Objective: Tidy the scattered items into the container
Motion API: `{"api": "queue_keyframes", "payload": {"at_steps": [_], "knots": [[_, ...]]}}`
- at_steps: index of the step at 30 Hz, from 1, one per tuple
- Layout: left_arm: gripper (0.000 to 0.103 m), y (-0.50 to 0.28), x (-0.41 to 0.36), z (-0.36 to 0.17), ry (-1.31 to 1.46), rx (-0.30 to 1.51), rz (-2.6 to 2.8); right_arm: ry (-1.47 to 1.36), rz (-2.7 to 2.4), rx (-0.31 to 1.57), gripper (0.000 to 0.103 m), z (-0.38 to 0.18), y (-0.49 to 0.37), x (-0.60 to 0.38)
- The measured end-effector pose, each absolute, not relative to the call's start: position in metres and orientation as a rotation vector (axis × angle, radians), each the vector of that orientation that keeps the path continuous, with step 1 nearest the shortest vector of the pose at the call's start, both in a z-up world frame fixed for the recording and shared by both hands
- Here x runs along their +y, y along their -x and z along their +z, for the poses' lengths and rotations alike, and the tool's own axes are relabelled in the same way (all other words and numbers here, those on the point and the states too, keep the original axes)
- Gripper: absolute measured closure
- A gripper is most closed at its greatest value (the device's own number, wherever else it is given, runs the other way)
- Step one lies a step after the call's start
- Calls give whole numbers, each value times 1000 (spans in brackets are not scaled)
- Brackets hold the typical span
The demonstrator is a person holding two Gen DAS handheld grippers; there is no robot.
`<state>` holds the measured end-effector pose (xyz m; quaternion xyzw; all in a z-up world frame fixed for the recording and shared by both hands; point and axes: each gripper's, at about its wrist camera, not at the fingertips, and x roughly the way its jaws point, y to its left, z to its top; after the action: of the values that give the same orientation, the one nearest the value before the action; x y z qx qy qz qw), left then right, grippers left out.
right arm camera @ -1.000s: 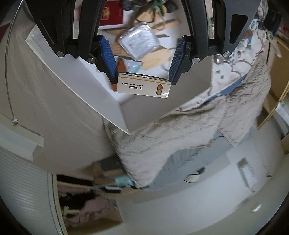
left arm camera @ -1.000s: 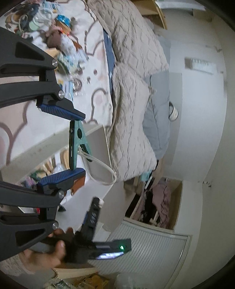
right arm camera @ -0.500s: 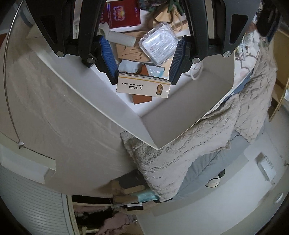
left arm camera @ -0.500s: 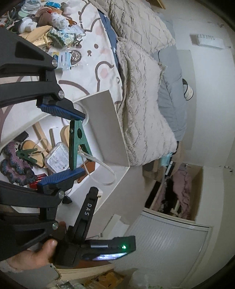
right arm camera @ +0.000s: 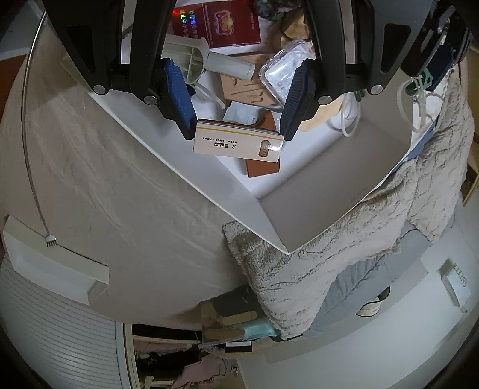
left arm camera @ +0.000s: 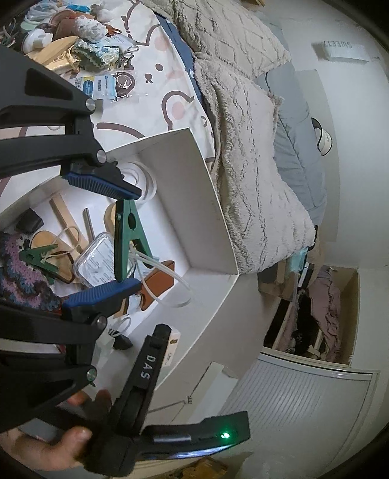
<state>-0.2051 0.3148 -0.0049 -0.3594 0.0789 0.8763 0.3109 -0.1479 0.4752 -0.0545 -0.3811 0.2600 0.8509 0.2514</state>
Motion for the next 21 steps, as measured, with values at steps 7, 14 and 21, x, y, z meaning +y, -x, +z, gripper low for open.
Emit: {"api": "queue_keyframes", "payload": {"at_steps": [7, 14, 21], "knots": [[49, 207, 316, -12, 967, 230, 2311, 1067, 2257, 713, 43, -59, 147, 478], [49, 207, 321, -16, 967, 284, 2309, 1048, 2276, 734, 17, -57, 145, 478], [49, 207, 328, -26, 956, 407, 2297, 1044, 2275, 743, 17, -58, 146, 478]]}}
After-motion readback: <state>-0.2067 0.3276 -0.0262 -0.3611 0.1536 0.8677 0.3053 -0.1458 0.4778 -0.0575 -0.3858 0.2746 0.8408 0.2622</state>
